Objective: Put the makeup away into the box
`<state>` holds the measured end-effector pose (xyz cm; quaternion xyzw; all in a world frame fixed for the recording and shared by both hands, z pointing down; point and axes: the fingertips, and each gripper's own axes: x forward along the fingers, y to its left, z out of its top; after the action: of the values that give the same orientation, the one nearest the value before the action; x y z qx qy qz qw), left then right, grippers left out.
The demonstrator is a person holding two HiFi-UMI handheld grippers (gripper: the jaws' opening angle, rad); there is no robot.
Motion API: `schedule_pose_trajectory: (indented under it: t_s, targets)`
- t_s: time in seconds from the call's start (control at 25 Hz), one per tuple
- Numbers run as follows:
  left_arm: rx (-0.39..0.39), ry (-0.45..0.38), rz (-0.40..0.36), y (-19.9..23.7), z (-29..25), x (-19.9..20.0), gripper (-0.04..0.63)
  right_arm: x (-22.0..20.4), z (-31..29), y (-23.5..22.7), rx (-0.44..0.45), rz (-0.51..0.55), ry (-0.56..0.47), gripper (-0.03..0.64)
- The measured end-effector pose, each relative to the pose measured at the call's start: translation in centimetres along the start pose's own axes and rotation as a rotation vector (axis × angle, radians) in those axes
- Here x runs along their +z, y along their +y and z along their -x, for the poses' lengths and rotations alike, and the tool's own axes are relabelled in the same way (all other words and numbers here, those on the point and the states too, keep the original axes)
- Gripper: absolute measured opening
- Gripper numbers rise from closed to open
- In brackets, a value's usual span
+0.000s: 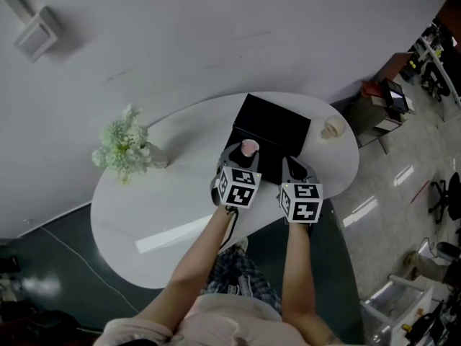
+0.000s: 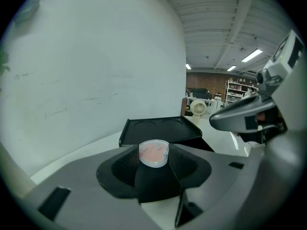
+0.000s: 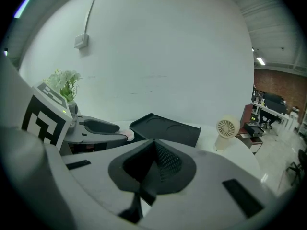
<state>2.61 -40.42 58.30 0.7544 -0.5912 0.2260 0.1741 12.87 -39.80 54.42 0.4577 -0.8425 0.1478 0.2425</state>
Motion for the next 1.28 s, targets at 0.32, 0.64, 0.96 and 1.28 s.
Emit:
schedule_pose_trajectory:
  t_s: [0.32,0.64,0.96,1.28]
  targets:
    - [-0.043,0.126,-0.025,-1.0,-2.3,-1.2,0.209,-0.2,-1.3,-0.5,0.035,0.003,0.032,0.017]
    - [-0.069,0.25,-0.031,-1.6,-3.9,-2.8,0.209,-0.3,-2.0,-0.5,0.061,0.01,0.05,0.017]
    - [-0.091,0.336,-0.022,-1.7,-4.6,-4.3,0.21,-0.5,-2.0,-1.1,0.058,0.008,0.056,0.017]
    - [-0.103,0.357,-0.028,-1.8,-4.8,-4.8,0.216,-0.6,-1.9,-1.1,0.058,0.004,0.053,0.017]
